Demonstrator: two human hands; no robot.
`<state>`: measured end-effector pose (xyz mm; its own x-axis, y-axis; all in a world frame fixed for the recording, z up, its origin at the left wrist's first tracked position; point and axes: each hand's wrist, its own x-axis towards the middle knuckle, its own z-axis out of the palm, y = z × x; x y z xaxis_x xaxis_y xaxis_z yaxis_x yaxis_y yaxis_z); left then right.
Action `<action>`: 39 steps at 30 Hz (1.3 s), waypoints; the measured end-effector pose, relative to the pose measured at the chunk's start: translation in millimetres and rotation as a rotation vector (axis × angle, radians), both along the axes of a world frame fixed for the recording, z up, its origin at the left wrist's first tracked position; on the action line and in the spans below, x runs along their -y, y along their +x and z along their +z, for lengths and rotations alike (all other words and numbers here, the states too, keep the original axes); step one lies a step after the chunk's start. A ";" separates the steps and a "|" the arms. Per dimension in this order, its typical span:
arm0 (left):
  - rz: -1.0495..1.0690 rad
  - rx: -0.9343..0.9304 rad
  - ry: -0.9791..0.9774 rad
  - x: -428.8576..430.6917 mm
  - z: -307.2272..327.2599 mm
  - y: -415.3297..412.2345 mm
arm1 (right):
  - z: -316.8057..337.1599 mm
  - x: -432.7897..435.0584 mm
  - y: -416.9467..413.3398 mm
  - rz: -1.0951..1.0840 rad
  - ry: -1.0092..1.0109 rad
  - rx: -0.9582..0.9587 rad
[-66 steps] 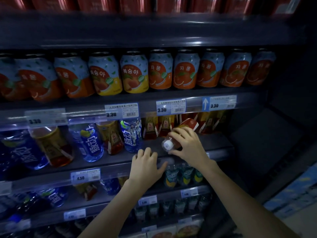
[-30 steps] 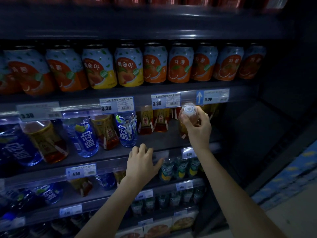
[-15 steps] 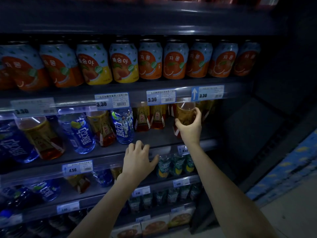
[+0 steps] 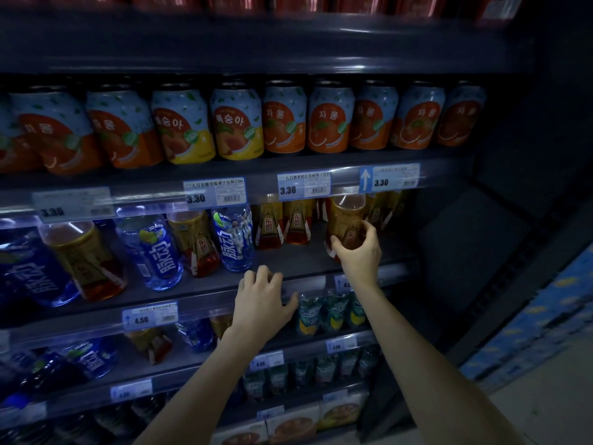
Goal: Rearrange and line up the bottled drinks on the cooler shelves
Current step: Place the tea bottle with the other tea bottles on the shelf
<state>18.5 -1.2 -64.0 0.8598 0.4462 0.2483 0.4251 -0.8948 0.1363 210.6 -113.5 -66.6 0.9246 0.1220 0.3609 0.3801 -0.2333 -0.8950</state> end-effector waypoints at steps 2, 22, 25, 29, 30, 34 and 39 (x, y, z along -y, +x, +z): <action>-0.003 -0.002 0.001 -0.3 0.1 0.2 | 1.0 -2.2 1.2 0.034 -0.021 -0.003; 0.018 0.057 -0.042 2.1 1.7 2.0 | 9.1 -36.4 8.5 -0.091 -0.334 0.021; 0.020 0.046 -0.037 2.0 1.0 2.9 | 8.8 -38.4 8.4 -0.110 -0.365 0.017; 0.021 0.042 -0.034 0.8 -0.5 3.3 | 9.4 -40.8 8.5 -0.130 -0.413 0.009; 0.020 0.044 -0.037 0.6 -0.6 3.3 | 9.5 -41.2 8.7 -0.136 -0.424 0.008; 0.019 0.044 -0.044 0.6 -0.1 3.8 | 9.8 -43.5 8.7 -0.150 -0.454 0.011; 0.035 0.028 -0.062 1.0 1.5 5.5 | 9.6 -42.4 8.1 -0.145 -0.469 0.016</action>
